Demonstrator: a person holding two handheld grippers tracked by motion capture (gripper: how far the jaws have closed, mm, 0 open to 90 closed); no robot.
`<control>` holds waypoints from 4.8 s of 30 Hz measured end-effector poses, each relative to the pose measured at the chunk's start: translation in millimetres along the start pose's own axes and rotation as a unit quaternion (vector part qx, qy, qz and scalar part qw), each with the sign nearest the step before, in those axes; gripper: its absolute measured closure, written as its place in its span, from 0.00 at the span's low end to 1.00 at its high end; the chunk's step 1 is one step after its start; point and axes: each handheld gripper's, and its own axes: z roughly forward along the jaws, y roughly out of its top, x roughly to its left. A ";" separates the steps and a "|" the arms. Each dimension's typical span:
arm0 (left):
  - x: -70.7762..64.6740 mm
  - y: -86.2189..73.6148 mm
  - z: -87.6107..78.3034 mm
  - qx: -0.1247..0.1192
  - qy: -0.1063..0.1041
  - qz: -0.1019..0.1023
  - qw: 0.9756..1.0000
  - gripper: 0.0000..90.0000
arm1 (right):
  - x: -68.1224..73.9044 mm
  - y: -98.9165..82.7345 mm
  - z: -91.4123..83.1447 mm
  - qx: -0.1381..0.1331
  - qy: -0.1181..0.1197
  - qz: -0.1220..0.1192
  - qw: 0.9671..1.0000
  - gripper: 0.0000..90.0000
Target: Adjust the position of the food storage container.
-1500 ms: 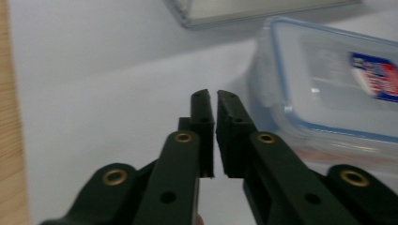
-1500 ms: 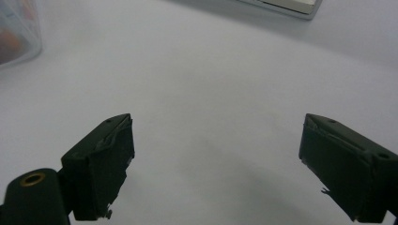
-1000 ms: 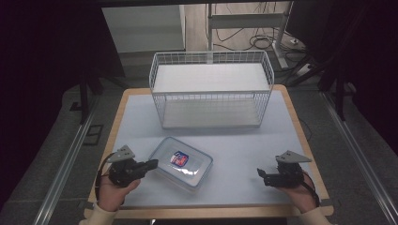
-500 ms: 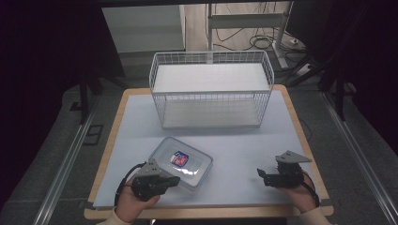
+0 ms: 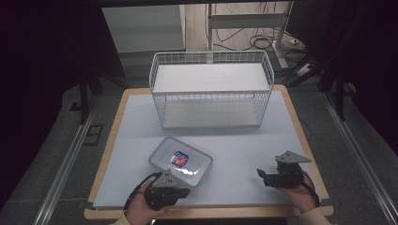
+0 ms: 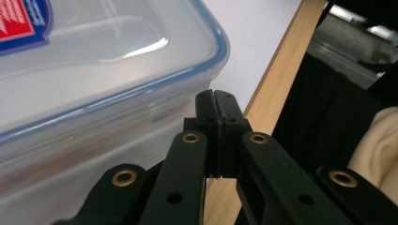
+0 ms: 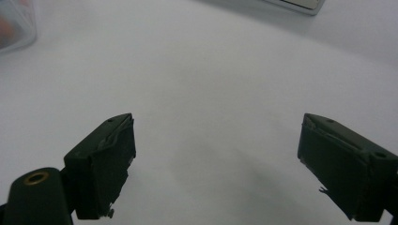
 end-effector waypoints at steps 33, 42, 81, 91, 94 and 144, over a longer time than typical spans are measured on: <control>-1.9 47.9 65.3 -0.010 0.032 -0.025 0.999 1.00 | 0.4 -0.8 2.8 0.007 0.003 -0.005 1.000 0.13; -1.0 56.0 72.3 -0.014 0.033 -0.030 0.999 1.00 | 0.6 -1.1 3.3 0.009 0.003 -0.007 1.000 0.13; 123.8 -14.9 -31.6 -0.069 0.127 -0.194 0.970 1.00 | 2.4 -0.9 2.4 0.011 -0.003 -0.010 1.000 0.14; 119.9 -14.8 -25.0 -0.062 0.117 -0.184 0.974 1.00 | 2.4 -1.0 3.0 0.013 -0.004 -0.010 1.000 0.14; 117.3 -13.6 -23.5 -0.061 0.115 -0.181 0.975 1.00 | 2.7 -1.0 3.0 0.013 -0.004 -0.011 1.000 0.14; 107.1 -2.2 -48.3 -0.128 0.120 -0.213 0.961 0.34 | 5.7 5.4 -7.5 -0.052 0.025 -0.021 0.998 0.13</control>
